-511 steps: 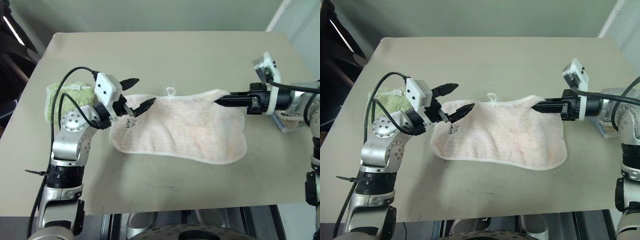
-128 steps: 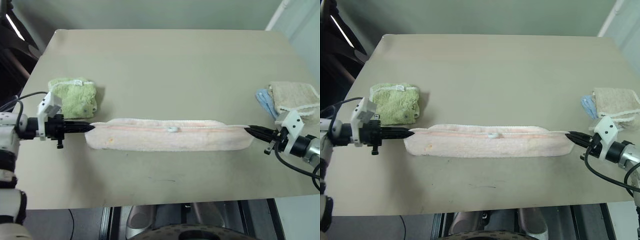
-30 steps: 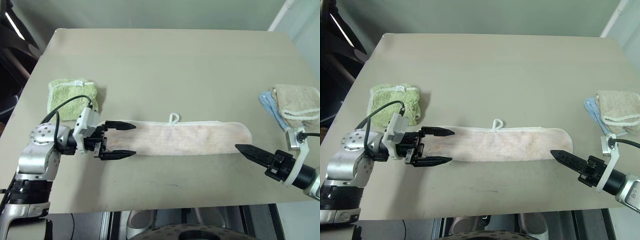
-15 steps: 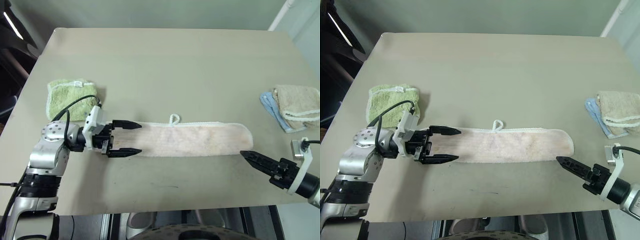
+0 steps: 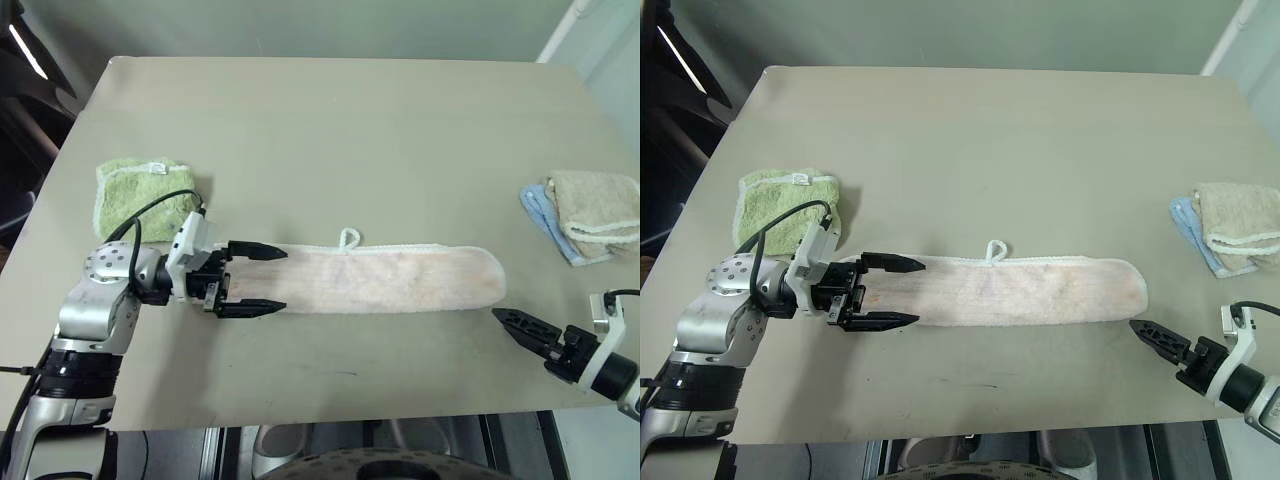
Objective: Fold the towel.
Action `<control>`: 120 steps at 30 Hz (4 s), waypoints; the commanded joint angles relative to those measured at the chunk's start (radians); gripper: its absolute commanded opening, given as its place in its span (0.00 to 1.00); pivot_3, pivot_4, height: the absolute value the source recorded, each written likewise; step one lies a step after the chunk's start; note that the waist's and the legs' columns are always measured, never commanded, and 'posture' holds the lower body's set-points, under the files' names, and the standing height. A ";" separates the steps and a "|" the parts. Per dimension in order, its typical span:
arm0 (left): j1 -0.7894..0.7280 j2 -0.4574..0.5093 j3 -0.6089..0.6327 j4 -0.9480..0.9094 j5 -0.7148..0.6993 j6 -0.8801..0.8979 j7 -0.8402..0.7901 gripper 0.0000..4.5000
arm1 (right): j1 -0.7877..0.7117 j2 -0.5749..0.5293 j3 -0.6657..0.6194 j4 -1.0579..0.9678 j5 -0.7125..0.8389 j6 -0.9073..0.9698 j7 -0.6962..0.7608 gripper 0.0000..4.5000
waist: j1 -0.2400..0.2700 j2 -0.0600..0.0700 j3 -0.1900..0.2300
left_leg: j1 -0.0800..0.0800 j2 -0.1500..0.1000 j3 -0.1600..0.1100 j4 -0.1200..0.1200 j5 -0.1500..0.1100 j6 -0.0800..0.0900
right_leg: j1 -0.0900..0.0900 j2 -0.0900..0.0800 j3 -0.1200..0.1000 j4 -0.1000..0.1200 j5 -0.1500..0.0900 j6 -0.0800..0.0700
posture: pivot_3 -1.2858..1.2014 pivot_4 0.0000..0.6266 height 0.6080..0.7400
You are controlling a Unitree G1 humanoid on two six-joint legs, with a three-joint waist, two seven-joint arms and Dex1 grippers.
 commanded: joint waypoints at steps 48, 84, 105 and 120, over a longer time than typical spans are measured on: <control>-0.085 -0.006 -0.018 0.089 0.051 -0.104 -0.018 1.00 | -0.368 0.188 0.137 0.158 0.024 0.039 -0.162 0.35 | -0.009 -0.002 -0.001 | 0.002 0.001 0.000 -0.001 0.000 0.000 | 0.001 0.001 -0.001 0.000 0.004 0.004 | 0.52 0.24 0.95; -0.175 -0.082 -0.062 0.195 0.081 -0.154 -0.047 1.00 | -0.062 0.001 -0.128 -0.383 -0.320 -0.112 0.182 0.01 | 0.003 -0.001 -0.001 | 0.001 0.001 0.000 0.000 -0.002 0.001 | 0.001 0.000 -0.001 0.000 0.000 -0.001 | 0.52 0.24 0.95; -0.155 -0.089 -0.070 0.176 0.102 -0.167 -0.045 1.00 | -0.387 -0.026 0.360 -0.471 -0.672 -0.109 0.226 0.01 | 0.004 0.000 -0.001 | 0.002 0.001 0.000 0.001 0.000 0.002 | 0.002 0.000 -0.001 0.000 0.005 0.008 | 0.52 0.24 0.95; -0.168 -0.072 -0.071 0.158 0.100 -0.152 -0.050 1.00 | -0.569 0.132 0.606 -0.380 -0.856 -0.069 0.244 0.01 | 0.002 -0.001 -0.001 | 0.002 0.001 0.000 0.001 0.002 0.001 | 0.001 -0.001 -0.002 0.001 0.007 0.008 | 0.52 0.24 0.95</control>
